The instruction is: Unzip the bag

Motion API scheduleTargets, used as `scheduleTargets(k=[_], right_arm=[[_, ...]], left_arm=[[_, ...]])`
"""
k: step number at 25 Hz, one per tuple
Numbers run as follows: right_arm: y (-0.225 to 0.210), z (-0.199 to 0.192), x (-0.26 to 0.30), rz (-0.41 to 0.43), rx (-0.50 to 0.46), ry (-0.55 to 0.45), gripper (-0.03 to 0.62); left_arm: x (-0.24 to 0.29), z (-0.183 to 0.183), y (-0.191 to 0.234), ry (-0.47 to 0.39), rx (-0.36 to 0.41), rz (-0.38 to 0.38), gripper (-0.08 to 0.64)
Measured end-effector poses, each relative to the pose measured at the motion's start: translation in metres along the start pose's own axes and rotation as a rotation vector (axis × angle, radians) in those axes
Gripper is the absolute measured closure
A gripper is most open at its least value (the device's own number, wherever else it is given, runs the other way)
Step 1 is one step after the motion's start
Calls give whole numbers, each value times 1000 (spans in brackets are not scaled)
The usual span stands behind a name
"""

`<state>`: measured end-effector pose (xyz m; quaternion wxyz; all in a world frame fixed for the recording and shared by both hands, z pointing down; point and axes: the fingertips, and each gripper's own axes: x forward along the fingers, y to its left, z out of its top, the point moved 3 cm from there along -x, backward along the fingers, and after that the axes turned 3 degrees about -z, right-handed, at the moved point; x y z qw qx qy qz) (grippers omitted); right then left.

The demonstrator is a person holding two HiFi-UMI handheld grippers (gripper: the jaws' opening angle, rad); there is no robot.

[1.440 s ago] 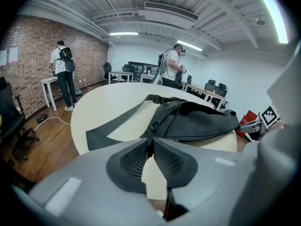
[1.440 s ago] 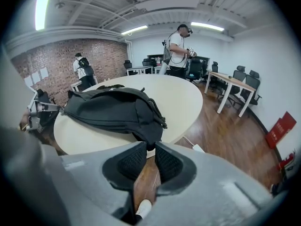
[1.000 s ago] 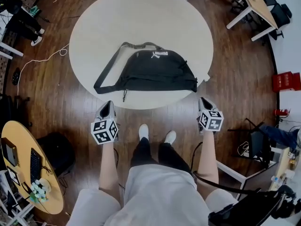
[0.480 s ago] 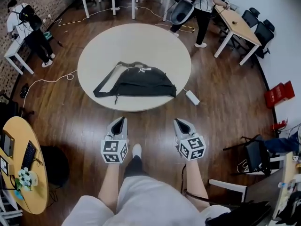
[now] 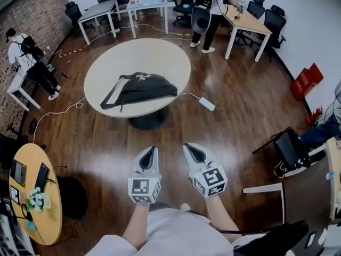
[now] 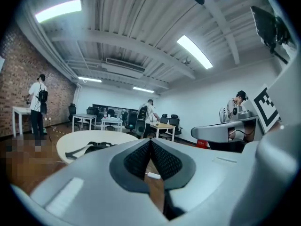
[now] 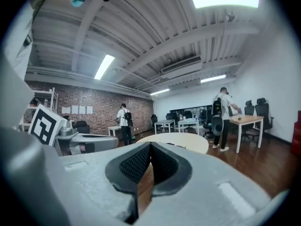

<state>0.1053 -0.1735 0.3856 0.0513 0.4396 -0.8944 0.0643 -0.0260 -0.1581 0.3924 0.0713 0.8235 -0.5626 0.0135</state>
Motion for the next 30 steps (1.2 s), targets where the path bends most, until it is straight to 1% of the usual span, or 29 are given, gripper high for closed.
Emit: scheduleTargets(k=[2,4,6,9,11,14,18,20,24,30], right_arm=[[5,25,-15,-52,-66,-56,600],[13,44,-24,-86,-120,-100,600],[25,55,-30,-93,-123,-122,601],[48,65,-31,-95,-89,-145,601],[69,66,-28,-89,-78,-155,601],[102,63,-20,-64,-93,-157,601],[133,58,-17,-45,-107,-144,601],[140,54,-15,-52,-112,-128,600],[149,43,-13,-71,-88,-99,601],[156,38,-10,-50,-101,-91,600]], left_arm=[[-13,28,-4,-53,47,-17,541],[-26,46,-3,-99,77,-31,541],[-40,57,0,-125,91,-43,541],[-64,66,14,-144,106,-46,541],[-84,70,27,-152,115,-32,541],[-110,73,51,-172,120,6,541],[-131,68,74,-162,106,30,541],[-137,67,78,-158,100,25,541],[-148,61,81,-137,100,16,541],[-150,55,85,-132,88,16,541]])
